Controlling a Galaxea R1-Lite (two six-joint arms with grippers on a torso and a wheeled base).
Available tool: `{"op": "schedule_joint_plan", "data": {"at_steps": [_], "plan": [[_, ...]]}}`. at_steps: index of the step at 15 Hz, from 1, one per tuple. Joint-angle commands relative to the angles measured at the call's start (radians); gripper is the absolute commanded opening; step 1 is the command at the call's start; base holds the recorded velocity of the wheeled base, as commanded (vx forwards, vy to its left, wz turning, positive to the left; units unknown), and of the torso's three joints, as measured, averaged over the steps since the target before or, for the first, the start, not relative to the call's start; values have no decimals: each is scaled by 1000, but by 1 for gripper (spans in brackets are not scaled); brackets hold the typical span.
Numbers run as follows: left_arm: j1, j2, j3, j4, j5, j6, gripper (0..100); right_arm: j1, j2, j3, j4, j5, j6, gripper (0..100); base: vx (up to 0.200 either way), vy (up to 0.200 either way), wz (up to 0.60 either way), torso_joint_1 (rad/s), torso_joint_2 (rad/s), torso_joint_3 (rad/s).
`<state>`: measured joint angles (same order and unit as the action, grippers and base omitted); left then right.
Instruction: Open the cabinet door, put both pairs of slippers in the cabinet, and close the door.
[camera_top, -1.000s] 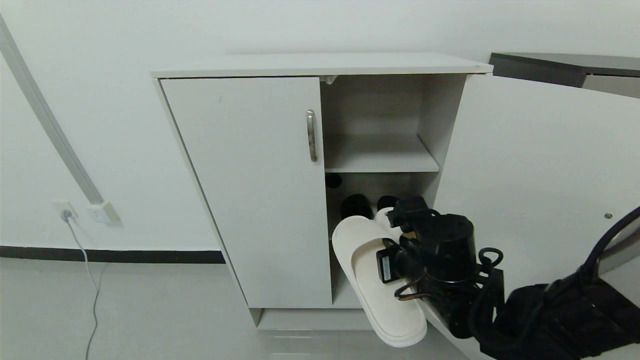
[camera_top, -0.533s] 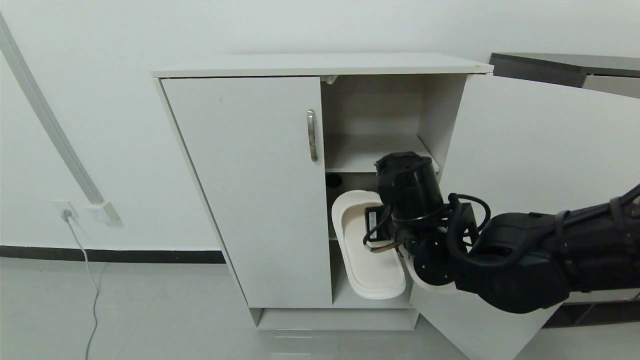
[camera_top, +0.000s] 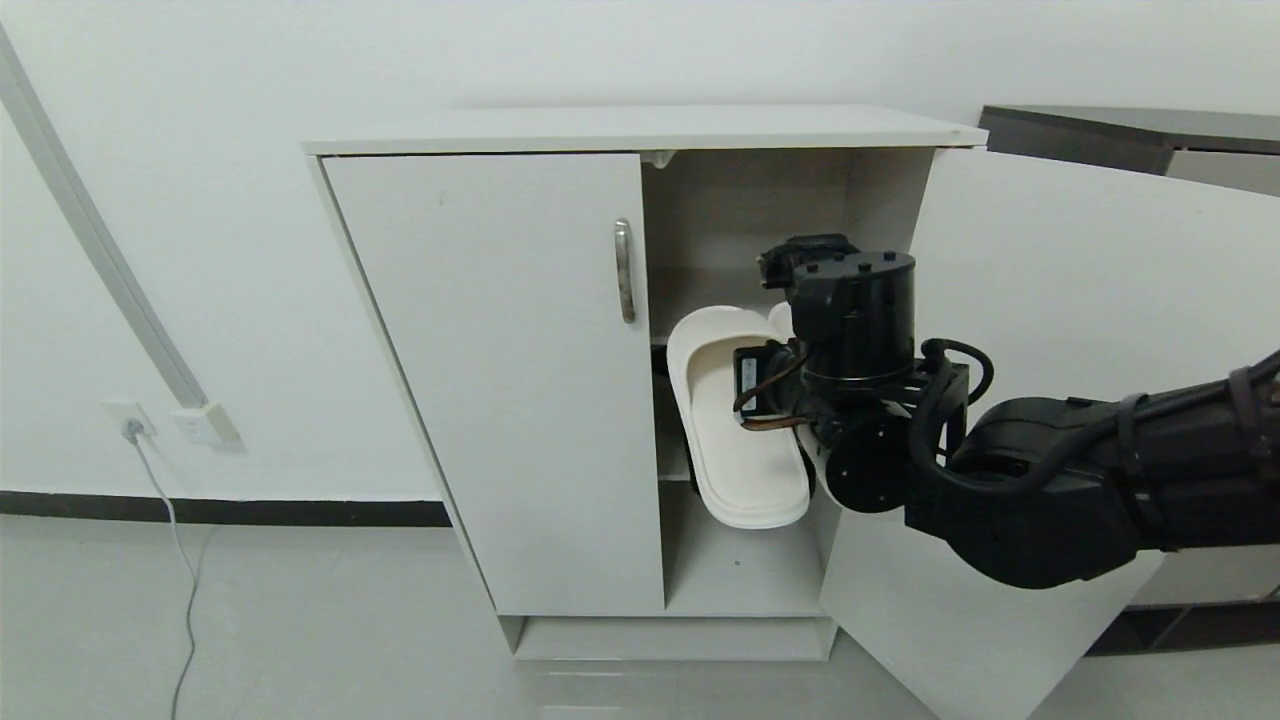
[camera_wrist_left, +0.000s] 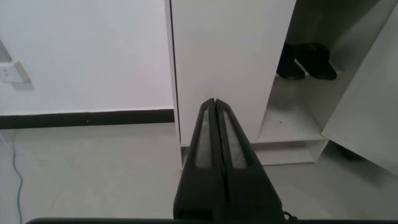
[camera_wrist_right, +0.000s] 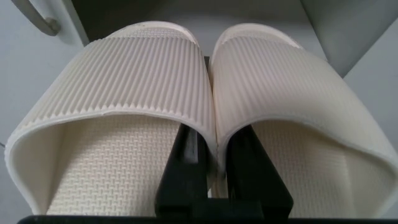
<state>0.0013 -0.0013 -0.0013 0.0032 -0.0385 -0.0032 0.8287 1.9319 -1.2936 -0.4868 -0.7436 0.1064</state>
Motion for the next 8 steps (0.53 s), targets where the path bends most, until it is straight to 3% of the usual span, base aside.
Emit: {"op": "schedule_joint_plan", "data": {"at_steps": [1, 2, 8], "plan": [[0, 1, -2, 0, 0, -1, 0, -2, 4, 5, -1, 0, -1, 0, 0, 0, 0, 0, 0, 0], [0, 1, 0, 0, 0, -3, 0, -3, 6, 5, 1, 0, -1, 0, 0, 0, 0, 0, 0, 0], [0, 1, 0, 0, 0, -3, 0, -10, 12, 5, 2, 1, -2, 0, 200, 0, 0, 2, 5, 2]]}}
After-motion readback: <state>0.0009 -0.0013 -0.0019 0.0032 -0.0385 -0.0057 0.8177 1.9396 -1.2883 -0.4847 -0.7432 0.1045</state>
